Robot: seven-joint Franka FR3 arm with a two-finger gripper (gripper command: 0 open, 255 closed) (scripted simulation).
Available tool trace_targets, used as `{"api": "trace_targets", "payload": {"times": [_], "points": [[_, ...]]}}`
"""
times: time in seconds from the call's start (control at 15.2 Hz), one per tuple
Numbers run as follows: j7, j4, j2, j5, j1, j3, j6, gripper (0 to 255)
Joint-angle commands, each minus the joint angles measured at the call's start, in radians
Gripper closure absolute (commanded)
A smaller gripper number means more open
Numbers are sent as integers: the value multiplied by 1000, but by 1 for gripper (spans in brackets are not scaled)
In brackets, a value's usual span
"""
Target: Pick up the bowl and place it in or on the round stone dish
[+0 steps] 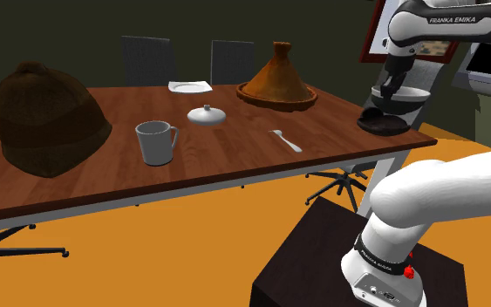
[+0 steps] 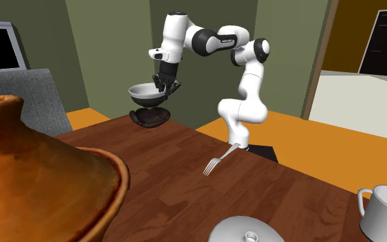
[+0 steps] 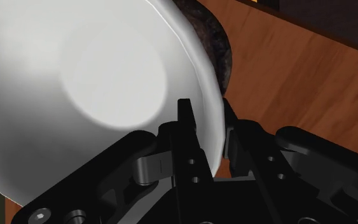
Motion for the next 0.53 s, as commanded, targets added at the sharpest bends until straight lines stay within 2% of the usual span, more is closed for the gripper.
{"api": "trace_targets", "payload": {"times": [0.0,0.26,0.33,0.46], "points": [[1,-3,-1,-1,0,0,2,255],[1,-3,-1,-1,0,0,2,255],[1,-3,-1,-1,0,0,2,0],[1,-2,-1,-1,0,0,2,0]]}}
